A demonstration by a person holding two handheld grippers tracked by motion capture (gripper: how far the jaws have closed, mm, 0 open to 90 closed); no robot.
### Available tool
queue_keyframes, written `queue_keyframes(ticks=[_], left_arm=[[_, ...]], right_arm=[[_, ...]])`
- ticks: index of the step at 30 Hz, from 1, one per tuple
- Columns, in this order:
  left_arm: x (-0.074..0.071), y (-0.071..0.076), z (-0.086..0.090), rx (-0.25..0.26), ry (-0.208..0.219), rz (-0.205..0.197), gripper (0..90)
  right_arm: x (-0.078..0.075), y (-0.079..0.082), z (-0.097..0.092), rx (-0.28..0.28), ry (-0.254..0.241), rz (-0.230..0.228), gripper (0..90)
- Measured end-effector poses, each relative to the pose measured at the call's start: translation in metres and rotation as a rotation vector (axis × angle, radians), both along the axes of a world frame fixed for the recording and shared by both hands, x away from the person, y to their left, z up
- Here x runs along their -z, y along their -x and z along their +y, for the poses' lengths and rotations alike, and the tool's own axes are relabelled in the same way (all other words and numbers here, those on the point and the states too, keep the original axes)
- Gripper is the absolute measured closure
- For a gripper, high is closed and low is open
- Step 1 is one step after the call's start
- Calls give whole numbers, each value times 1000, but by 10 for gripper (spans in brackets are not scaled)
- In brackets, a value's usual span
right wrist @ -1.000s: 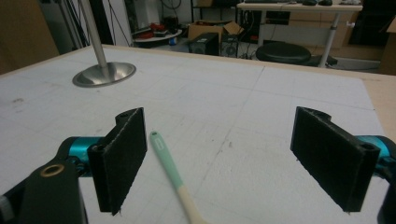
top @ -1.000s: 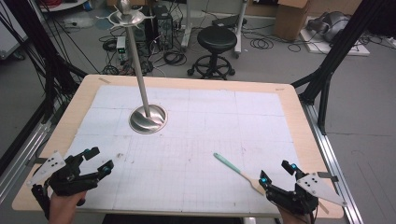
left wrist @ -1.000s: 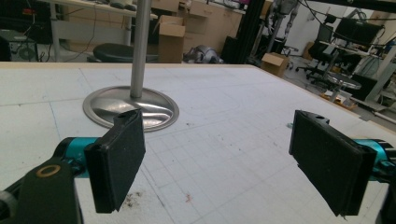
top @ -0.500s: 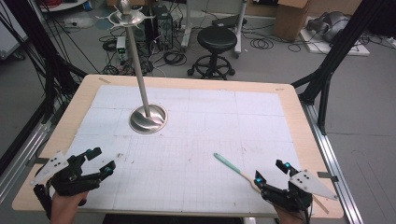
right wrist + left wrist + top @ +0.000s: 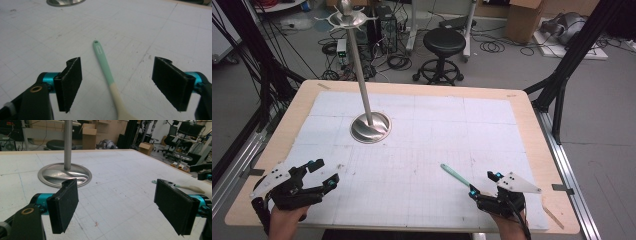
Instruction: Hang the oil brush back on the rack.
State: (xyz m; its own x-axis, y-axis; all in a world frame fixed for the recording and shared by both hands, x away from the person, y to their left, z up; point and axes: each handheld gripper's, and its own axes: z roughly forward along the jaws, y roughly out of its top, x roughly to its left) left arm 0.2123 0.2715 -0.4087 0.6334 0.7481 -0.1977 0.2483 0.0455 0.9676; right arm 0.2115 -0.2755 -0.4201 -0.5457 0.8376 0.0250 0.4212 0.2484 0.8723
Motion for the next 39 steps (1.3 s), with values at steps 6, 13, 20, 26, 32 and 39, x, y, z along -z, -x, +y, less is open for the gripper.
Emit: queue_keyframes(ticks=[6,13,20,26,32,39], left_arm=[[1,-1,-2,8,-9,8,201],[2,-2,-5,18,-24,13,202],[4,-4,-5,16,-14,23,202],[3,-4,-6,23,-17,19,205],[4,-5,-6,20,-9,25,205],[4,-4,-7,25,-12,26,208]], right_arm=[[7,-6,-2,-15,36,48,387],[14,-30,10,-108,114,133,554],[22,-45,19,-174,190,203,658],[22,-47,20,-202,177,215,801],[21,-48,21,-191,172,244,808],[20,-48,21,-173,156,267,813]])
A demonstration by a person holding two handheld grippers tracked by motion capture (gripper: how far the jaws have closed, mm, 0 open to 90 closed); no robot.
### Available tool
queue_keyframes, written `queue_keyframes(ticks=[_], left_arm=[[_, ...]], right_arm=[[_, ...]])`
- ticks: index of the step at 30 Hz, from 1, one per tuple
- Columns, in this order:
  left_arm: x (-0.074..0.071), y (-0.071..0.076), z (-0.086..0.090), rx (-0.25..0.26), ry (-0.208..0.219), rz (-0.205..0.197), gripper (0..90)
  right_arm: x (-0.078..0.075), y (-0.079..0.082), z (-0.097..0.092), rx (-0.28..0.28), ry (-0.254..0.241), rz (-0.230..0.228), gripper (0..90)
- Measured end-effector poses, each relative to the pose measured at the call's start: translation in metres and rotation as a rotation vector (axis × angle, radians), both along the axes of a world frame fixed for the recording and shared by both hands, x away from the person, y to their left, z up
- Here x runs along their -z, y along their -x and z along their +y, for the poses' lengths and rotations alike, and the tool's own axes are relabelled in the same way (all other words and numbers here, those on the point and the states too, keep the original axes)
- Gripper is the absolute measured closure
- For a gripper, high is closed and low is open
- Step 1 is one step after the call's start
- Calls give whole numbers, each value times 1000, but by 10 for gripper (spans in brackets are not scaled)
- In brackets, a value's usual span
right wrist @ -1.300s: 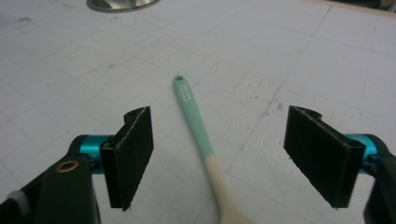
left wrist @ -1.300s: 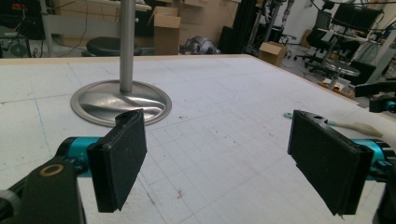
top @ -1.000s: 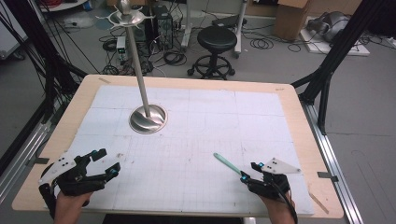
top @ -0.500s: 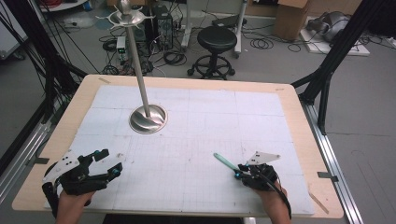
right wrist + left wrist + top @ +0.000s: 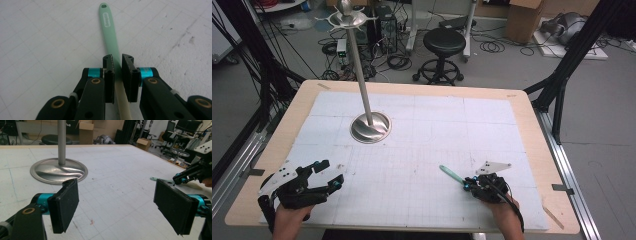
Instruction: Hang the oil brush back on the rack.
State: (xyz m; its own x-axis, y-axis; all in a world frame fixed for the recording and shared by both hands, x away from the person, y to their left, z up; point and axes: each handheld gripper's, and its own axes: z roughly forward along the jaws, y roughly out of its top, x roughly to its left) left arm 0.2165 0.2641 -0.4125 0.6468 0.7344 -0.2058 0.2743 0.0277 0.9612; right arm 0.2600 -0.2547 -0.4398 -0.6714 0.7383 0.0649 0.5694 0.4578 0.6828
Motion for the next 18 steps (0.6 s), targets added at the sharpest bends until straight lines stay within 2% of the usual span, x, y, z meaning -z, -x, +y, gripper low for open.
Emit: queue_keyframes(ticks=[2,8,13,18], left_arm=[[0,0,0,-2,0,-1,209],[-1,1,2,1,13,-11,209],[-1,1,1,5,9,-11,208],[-1,0,1,6,5,-8,208]], right_arm=[[-1,-1,1,12,-1,13,817],[-3,1,1,13,-7,4,820],[-8,2,-1,19,-46,-18,820],[-13,4,-6,35,-110,-34,819]])
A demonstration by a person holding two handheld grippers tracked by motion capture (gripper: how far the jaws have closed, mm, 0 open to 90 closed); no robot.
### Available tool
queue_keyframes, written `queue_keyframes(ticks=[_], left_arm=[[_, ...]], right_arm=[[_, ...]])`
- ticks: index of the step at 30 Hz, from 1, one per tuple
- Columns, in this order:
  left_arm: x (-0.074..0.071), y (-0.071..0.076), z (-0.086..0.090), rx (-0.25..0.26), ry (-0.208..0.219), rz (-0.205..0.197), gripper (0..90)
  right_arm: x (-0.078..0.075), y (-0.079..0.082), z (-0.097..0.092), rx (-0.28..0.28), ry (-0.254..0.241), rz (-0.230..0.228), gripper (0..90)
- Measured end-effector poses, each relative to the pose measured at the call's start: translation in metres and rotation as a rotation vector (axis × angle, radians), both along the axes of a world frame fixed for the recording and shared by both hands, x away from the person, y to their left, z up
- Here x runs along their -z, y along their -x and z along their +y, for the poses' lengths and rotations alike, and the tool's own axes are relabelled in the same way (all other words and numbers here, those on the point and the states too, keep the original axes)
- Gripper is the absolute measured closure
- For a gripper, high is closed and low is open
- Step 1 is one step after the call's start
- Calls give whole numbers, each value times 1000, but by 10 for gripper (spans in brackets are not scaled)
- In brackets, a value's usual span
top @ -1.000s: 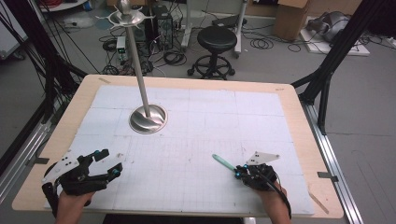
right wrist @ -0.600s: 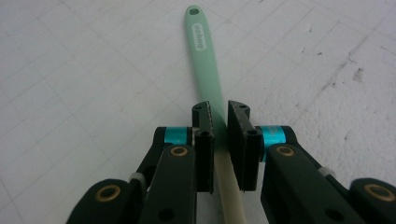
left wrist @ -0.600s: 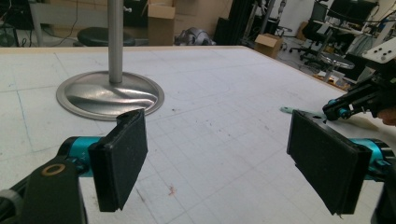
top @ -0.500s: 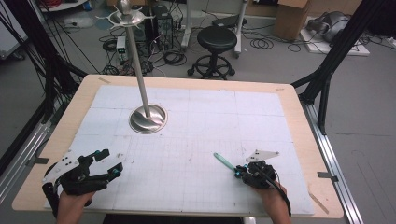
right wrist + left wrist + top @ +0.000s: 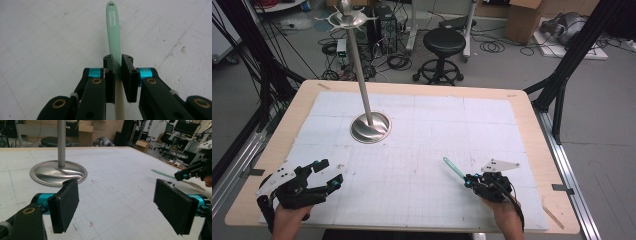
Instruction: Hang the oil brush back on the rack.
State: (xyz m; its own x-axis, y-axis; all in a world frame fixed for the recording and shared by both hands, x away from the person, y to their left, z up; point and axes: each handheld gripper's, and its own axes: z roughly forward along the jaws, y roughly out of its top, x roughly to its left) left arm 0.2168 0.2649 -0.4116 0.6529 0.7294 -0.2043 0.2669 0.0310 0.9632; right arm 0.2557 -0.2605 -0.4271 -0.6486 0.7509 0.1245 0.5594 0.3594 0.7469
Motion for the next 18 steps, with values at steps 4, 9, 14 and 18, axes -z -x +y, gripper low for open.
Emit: queue_keyframes(ticks=[4,9,14,18], left_arm=[[-3,2,-2,2,4,-9,212],[-8,1,-8,33,29,-21,268],[-14,-6,-20,108,36,9,288],[-25,-17,-39,167,52,14,268]], right_arm=[[-7,4,1,-1,-42,-38,818],[-14,8,9,-29,-87,-78,818],[-18,9,19,-61,-110,-99,818],[-24,11,29,-87,-128,-127,818]])
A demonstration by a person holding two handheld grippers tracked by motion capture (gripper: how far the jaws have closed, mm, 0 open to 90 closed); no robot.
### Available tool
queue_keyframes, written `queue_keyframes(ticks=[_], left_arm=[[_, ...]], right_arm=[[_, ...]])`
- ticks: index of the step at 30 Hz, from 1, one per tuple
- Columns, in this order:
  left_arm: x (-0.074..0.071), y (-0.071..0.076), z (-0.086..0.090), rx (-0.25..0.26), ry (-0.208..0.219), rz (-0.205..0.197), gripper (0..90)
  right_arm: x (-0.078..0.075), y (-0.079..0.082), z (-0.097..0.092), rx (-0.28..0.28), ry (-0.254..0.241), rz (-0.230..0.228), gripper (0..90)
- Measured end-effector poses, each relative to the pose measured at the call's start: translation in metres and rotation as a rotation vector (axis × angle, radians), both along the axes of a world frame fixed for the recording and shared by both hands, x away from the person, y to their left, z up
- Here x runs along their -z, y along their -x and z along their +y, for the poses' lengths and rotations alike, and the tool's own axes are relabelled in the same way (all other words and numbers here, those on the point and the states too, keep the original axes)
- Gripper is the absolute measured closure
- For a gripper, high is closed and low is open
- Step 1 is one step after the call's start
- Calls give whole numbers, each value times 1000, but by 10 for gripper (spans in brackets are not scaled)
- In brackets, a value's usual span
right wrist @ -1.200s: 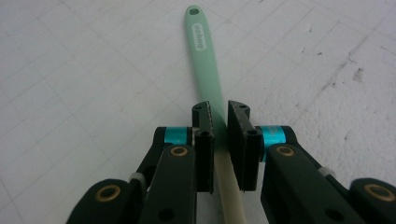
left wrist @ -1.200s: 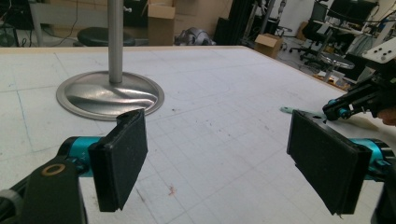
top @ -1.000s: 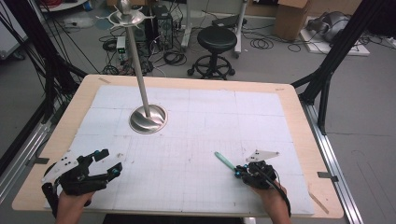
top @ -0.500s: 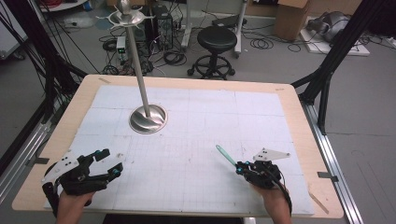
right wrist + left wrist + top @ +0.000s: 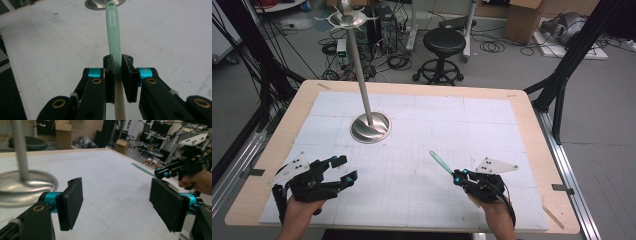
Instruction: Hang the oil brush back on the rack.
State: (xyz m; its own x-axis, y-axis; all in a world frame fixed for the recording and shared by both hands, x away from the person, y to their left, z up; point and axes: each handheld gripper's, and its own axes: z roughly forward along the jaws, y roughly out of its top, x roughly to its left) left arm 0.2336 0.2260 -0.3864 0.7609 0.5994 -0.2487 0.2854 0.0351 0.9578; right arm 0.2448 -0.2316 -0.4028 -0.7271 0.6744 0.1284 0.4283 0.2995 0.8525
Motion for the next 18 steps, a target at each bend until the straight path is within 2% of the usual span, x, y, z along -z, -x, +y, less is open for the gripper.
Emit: queue_keyframes(ticks=[4,9,11,16,18], left_arm=[[-14,-14,-22,43,-7,-6,253],[-23,-28,-44,74,37,27,267],[-24,-29,-51,81,52,42,268],[-26,-32,-63,94,88,77,290],[-28,-33,-68,104,109,93,292]], right_arm=[[-5,3,10,-8,-11,-32,817],[-13,7,19,-12,-44,-80,817],[-15,8,20,-14,-50,-85,817],[-27,13,30,-27,-88,-138,816],[-30,14,34,-33,-95,-143,816]])
